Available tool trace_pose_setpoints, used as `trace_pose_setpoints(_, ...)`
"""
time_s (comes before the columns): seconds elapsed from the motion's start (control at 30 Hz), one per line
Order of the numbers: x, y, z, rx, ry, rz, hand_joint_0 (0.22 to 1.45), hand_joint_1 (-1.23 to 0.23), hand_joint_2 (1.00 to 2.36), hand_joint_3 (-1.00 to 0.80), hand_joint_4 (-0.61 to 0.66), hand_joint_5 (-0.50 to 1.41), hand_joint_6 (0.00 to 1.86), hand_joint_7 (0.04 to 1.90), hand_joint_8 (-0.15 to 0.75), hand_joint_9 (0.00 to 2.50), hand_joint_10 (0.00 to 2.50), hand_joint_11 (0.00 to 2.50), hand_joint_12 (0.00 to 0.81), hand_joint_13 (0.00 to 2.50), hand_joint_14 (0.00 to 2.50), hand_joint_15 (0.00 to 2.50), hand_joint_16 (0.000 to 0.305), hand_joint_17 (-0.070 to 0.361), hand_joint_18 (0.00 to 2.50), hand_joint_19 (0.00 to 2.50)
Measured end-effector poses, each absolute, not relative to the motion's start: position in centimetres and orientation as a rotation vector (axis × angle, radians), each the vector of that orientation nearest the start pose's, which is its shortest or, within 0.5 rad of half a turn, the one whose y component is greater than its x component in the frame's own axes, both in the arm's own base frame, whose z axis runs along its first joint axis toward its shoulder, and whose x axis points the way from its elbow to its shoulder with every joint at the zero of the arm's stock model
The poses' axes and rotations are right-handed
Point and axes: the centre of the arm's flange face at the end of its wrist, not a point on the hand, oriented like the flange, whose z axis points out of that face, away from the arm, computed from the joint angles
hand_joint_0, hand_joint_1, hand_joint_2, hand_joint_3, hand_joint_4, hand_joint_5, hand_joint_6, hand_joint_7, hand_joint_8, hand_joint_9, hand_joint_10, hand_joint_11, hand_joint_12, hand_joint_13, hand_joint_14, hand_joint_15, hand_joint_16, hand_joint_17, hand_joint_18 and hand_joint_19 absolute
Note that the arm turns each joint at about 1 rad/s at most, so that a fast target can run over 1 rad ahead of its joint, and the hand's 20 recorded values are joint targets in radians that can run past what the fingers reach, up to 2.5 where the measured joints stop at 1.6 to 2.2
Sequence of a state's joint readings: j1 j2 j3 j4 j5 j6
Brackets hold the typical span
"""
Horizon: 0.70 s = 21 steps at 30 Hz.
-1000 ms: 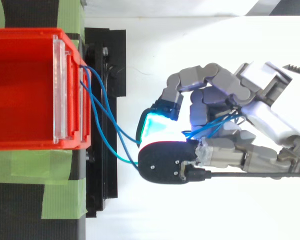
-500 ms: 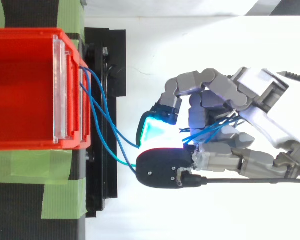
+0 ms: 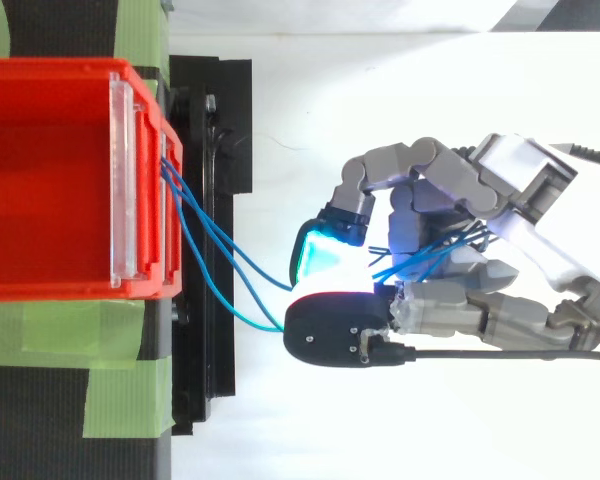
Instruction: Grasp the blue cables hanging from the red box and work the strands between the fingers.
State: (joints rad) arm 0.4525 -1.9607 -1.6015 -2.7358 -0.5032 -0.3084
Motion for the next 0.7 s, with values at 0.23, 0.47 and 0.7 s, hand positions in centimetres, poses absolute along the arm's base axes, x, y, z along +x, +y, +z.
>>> trace_pose_setpoints(0.23, 60.49, 4.88, 29.43, 1.284, 0.961, 0.488, 0.87, -0.67, 1.01, -0.15, 0.18, 0.14, 1.19, 1.13, 0.376, 0.67, 2.50, 2.46, 0.418, 1.00, 2.50, 1.32, 0.045, 0.102, 1.37, 1.28)
trace_pose_setpoints(0.47, 60.49, 4.88, 29.45, 1.284, 0.961, 0.488, 0.87, -0.67, 1.01, -0.14, 0.18, 0.15, 1.19, 1.13, 0.376, 0.67, 2.50, 2.46, 0.418, 1.00, 2.50, 1.32, 0.045, 0.102, 1.37, 1.28)
trace_pose_setpoints(0.7, 60.48, 4.88, 29.47, 1.284, 0.961, 0.489, 0.87, -0.67, 1.01, -0.13, 0.19, 0.15, 1.19, 1.14, 0.376, 0.67, 2.50, 2.46, 0.418, 1.00, 2.50, 1.32, 0.045, 0.102, 1.37, 1.28)
